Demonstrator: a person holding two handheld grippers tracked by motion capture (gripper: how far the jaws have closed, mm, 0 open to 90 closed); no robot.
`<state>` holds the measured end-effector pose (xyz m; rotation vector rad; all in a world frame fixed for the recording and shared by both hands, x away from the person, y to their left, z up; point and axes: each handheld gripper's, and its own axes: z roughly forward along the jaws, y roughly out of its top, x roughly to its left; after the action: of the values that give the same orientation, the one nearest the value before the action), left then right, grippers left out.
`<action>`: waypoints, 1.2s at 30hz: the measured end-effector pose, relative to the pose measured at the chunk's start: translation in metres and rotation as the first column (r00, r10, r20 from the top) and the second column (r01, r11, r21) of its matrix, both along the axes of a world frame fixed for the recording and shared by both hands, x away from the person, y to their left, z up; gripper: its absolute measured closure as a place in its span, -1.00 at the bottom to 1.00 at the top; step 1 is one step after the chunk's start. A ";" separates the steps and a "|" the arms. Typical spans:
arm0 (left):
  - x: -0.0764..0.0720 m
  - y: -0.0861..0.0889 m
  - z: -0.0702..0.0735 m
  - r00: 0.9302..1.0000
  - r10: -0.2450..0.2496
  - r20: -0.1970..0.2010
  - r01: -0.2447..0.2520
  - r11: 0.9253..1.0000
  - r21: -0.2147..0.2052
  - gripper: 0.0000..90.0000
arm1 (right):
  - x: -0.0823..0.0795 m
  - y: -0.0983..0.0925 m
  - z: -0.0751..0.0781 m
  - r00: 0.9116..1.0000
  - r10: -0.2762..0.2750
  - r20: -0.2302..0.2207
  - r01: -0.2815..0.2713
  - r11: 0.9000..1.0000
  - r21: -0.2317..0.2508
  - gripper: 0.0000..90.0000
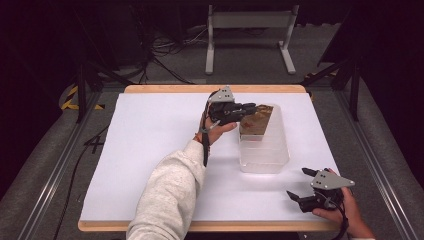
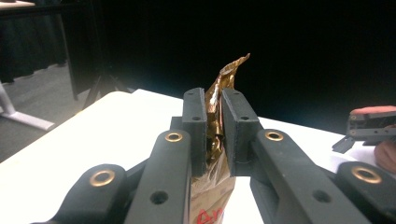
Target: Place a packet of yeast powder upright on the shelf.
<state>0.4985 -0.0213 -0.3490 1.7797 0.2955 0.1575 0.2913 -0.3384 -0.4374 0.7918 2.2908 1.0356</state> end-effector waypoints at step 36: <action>-0.024 0.024 0.002 0.978 0.179 0.105 -0.201 0.944 0.261 -0.32 | 0.005 0.005 0.001 1.000 0.016 0.004 -0.016 1.000 -0.009 -0.78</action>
<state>0.4744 0.0024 -0.3467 2.0081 0.4037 0.4236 0.2961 -0.3336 -0.4367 0.7682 2.3004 1.0329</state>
